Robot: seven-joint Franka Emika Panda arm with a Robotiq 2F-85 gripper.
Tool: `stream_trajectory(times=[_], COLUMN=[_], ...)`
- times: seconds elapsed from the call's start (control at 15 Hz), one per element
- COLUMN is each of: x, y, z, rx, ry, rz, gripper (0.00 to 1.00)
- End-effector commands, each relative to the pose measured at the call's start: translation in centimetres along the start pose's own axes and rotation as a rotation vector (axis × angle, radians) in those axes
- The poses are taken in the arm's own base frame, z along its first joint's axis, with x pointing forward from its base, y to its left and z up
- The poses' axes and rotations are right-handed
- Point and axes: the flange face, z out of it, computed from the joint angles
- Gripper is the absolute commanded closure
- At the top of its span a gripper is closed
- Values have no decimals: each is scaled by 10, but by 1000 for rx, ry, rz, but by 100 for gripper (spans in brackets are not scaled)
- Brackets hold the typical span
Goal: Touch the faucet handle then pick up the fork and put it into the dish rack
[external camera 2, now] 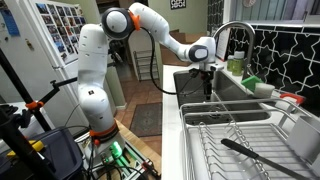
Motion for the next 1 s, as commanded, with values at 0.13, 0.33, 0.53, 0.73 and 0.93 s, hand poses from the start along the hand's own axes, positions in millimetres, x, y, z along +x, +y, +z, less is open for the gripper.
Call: stream_trajectory(times=[0.13,0.33,0.53,0.73,0.93], x=[11,9,22,45,63], y=[22,23,39,67,89], z=[-27,-31,-47,-82,-110], rx=[27,32,28,-7,15], ry=[61,65,164,365,537], rz=[31,31,18,-30,-102], gripper=[0,0,0,0,0])
